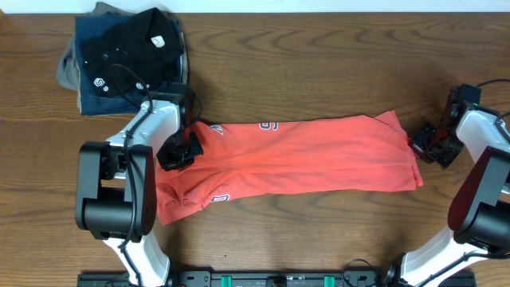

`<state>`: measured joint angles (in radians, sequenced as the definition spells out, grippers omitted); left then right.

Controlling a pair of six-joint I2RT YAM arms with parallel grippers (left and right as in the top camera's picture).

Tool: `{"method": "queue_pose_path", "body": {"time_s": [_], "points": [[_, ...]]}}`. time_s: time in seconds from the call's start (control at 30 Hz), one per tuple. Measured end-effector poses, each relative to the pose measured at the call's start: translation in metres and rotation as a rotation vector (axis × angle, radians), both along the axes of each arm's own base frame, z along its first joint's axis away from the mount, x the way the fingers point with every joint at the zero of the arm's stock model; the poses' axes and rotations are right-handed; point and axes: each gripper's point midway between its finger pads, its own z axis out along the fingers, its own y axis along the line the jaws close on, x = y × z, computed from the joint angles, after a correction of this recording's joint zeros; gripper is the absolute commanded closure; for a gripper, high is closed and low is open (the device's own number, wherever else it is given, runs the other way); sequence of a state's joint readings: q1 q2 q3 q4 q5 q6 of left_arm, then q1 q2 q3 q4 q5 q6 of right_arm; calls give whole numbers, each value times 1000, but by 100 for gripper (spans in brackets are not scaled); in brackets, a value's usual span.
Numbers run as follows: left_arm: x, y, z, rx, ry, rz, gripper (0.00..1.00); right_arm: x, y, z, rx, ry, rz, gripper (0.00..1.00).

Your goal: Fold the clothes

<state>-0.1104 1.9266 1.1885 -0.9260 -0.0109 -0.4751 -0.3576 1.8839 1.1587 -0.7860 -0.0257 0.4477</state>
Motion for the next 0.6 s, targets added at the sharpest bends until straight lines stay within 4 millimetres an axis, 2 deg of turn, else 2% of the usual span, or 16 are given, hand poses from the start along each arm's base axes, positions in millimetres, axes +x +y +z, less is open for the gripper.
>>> {"method": "queue_pose_path", "body": {"time_s": [0.2, 0.43, 0.5, 0.6], "points": [[-2, 6, 2, 19, -6, -7, 94, 9, 16, 9, 99, -44, 11, 99], [-2, 7, 3, 23, -8, -10, 94, 51, 38, 66, 157, -265, 124, 98], [-1, 6, 2, 23, -11, -10, 94, 55, 52, 68, 160, -273, 168, 98], [-1, 6, 2, 23, -13, -10, 94, 58, 75, 59, 176, -246, 232, 99]]}}
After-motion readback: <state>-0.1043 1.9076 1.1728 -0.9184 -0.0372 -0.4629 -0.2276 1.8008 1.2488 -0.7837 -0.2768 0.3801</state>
